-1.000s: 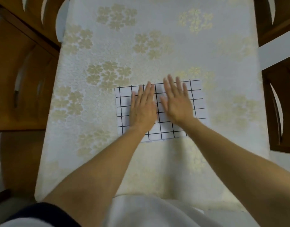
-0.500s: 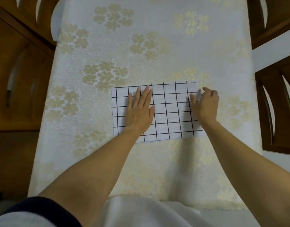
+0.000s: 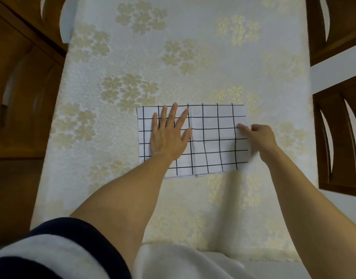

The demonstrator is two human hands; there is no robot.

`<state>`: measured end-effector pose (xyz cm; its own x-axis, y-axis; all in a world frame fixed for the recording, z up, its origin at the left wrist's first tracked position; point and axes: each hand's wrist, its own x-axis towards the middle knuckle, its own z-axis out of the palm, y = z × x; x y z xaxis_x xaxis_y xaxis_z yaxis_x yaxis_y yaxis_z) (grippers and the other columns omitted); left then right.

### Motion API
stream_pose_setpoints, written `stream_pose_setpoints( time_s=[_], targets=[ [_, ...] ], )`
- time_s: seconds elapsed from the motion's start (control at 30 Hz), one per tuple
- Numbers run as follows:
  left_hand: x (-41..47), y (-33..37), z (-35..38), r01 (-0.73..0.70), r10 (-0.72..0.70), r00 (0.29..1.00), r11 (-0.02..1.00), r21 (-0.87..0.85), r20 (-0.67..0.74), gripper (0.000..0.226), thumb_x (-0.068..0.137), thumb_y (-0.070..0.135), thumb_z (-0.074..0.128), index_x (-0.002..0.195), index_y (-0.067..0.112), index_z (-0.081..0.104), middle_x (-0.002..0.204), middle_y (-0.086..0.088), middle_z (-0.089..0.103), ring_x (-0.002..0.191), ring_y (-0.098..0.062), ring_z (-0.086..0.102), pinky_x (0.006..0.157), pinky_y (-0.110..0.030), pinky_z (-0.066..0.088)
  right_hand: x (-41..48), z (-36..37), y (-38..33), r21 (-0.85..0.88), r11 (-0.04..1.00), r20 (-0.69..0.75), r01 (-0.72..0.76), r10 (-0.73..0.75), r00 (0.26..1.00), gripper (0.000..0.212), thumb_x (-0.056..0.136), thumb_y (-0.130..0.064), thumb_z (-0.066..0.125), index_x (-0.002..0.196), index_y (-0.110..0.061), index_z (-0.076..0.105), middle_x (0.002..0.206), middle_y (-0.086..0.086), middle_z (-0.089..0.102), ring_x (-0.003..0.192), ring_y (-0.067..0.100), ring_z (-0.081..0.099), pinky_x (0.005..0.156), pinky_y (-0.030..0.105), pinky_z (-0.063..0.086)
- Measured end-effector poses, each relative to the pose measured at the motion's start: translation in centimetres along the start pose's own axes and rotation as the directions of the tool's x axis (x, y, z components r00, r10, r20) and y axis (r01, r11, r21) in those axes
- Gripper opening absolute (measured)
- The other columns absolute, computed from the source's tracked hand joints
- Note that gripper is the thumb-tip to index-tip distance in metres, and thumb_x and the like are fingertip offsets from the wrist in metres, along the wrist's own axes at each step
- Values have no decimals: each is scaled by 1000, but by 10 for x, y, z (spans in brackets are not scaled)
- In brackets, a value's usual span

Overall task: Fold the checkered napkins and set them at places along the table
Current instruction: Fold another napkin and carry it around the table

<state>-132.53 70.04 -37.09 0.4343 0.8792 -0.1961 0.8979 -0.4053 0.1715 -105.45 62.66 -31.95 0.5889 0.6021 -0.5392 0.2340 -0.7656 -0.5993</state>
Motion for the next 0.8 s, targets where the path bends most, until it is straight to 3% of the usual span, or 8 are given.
stream_pose_setpoints(
  time_s=[0.13, 0.23, 0.33, 0.43, 0.63, 0.8],
  targets=[
    [0, 0, 0, -5, 5, 1000, 1000, -10, -14, 63, 103, 58, 5, 161, 36, -8, 170, 0, -14, 156, -27, -13, 125, -54, -2, -18, -6, -14, 22, 994, 25, 106, -107, 994, 38, 95, -42, 66, 79, -13, 48, 67, 2, 31, 59, 16, 27, 56, 31, 22],
    [0, 0, 1, -8, 8, 1000, 1000, -9, -10, 66, 102, 62, 5, 160, 36, -11, 169, -1, -16, 156, -28, -15, 124, -55, -3, -31, -7, -20, -131, 974, -55, 184, -192, 980, 38, 96, -37, 64, 78, -5, 55, 63, 0, 46, 56, 15, 38, 53, 29, 28],
    [0, -1, 1, -22, 22, 1000, 1000, -5, 10, 68, 100, 67, 4, 159, 37, -14, 169, -2, -19, 155, -31, -19, 123, -56, -5, -43, -3, -26, -248, 950, -201, 190, -242, 949, 24, 101, -34, 56, 96, -12, 63, 67, -4, 58, 61, 6, 50, 54, 22, 35],
    [-1, -1, -1, -23, 23, 1000, 1000, -12, 19, 69, 99, 69, 3, 159, 39, -15, 168, -2, -22, 154, -31, -21, 123, -57, -6, -49, 1, -29, -260, 948, -238, 182, -245, 940, 29, 103, -34, 52, 109, -8, 65, 70, 0, 60, 61, 5, 52, 53, 21, 35],
    [0, -1, -1, -23, 23, 999, 1000, -2, 23, 69, 99, 70, 3, 158, 39, -16, 167, -2, -24, 153, -31, -23, 122, -57, -8, -78, 11, -50, -337, 870, -294, 359, -459, 838, 28, 103, -36, 51, 101, -11, 65, 58, 1, 55, 51, 13, 50, 53, 29, 37],
    [0, -1, -2, -15, 15, 999, 1000, 0, 34, 70, 97, 72, 1, 159, 42, -12, 169, -1, -19, 155, -29, -19, 122, -56, -8, -113, 37, -80, -411, 782, -268, 469, -596, 757, 26, 103, -32, 52, 100, -11, 67, 48, -9, 45, 44, 19, 47, 50, 32, 40]
  ],
)
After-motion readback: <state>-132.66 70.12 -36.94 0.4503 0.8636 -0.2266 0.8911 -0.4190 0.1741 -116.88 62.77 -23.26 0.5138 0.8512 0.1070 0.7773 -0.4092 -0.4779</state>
